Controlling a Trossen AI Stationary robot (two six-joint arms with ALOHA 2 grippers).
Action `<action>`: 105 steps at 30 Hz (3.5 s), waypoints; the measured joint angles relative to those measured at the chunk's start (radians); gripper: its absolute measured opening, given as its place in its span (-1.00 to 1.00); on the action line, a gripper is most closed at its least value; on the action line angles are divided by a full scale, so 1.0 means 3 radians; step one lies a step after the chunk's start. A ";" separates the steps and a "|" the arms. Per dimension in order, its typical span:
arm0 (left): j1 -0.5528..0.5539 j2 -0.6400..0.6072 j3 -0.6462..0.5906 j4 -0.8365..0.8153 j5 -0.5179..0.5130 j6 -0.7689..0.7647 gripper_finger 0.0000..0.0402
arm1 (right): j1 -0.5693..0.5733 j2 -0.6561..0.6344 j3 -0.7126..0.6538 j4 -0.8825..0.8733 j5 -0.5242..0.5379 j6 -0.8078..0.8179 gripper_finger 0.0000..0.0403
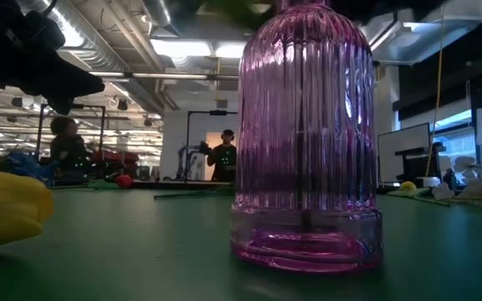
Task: Sort flowers into vase by color
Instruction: Put the right blue flowers into the violet vase
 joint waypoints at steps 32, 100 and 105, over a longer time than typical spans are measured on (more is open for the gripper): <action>0.0001 0.0001 0.0000 -0.0002 0.0010 0.0000 -0.74 | 0.1279 0.0526 -0.0300 0.3757 -0.0237 -0.0610 -1.00; 0.0001 0.0001 0.0000 -0.0001 0.0010 -0.0001 -0.74 | 0.1572 -0.0249 -0.0595 -0.2443 0.0173 0.0126 -0.41; 0.0001 0.0001 0.0000 -0.0001 0.0010 0.0000 -0.74 | 0.1465 0.0013 -0.0584 -0.2337 -0.0021 0.0282 -0.04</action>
